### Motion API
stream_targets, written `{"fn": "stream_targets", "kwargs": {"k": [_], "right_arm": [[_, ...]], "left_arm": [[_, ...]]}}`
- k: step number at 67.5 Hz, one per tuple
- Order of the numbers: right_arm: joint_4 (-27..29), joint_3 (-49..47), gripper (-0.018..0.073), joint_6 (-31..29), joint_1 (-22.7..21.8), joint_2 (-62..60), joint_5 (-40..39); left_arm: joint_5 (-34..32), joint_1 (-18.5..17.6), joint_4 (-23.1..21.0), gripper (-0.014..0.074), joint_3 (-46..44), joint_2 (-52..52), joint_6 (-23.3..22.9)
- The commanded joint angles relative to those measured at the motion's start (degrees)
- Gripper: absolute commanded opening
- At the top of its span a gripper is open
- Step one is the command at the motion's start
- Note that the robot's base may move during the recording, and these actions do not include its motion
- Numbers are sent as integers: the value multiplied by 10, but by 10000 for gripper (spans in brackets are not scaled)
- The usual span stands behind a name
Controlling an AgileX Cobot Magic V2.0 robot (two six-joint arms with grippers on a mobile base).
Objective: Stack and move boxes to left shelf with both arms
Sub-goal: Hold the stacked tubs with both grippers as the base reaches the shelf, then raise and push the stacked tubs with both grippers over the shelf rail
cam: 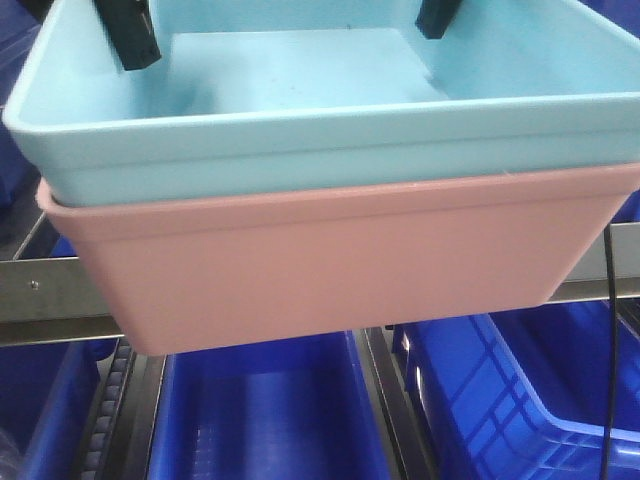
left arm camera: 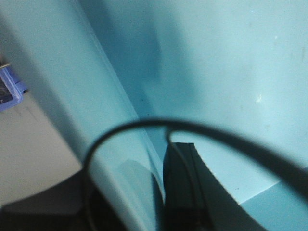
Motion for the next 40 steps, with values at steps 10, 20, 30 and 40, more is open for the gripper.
{"fn": "stream_targets", "kwargs": {"k": [10,20,30,40], "right_arm": [[89,-21,57,-17,19,-28,-63],[89,-28,57,-16,19,-28,-63],[88,-43,57,-13,13,-26,-61],[89,-52,57,-7,-5,-26,-59]], "left_arm": [[-138,-18,-139,-3,-31,-32,39],[-192,-18,-97,-3,-31,-32,39],[-228,-5,-89,-3,-31,-32,39],[-245,14,-88,-3,-31,-32,40]]}}
